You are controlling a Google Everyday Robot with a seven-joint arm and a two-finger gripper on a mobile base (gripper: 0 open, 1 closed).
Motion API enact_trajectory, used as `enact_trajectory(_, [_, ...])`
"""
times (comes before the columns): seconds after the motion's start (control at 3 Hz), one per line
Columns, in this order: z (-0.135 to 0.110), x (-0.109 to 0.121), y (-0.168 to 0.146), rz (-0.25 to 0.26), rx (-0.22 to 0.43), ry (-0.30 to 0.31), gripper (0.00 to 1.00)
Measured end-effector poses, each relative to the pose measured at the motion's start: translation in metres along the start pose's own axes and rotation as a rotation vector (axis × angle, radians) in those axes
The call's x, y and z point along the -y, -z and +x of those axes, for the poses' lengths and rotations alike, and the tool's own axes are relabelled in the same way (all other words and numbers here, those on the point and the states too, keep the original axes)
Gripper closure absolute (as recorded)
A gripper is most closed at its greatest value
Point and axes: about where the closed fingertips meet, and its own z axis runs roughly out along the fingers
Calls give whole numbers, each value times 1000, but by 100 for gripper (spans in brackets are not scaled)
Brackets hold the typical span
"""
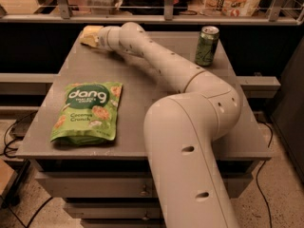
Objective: Pick sponge
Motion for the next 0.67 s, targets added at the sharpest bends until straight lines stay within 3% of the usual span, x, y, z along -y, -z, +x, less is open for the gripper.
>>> enact_trajectory(0.33, [1,4,3,13,-5,2,75])
enact_trajectory(0.67, [-20,1,18,-11,21,32,98])
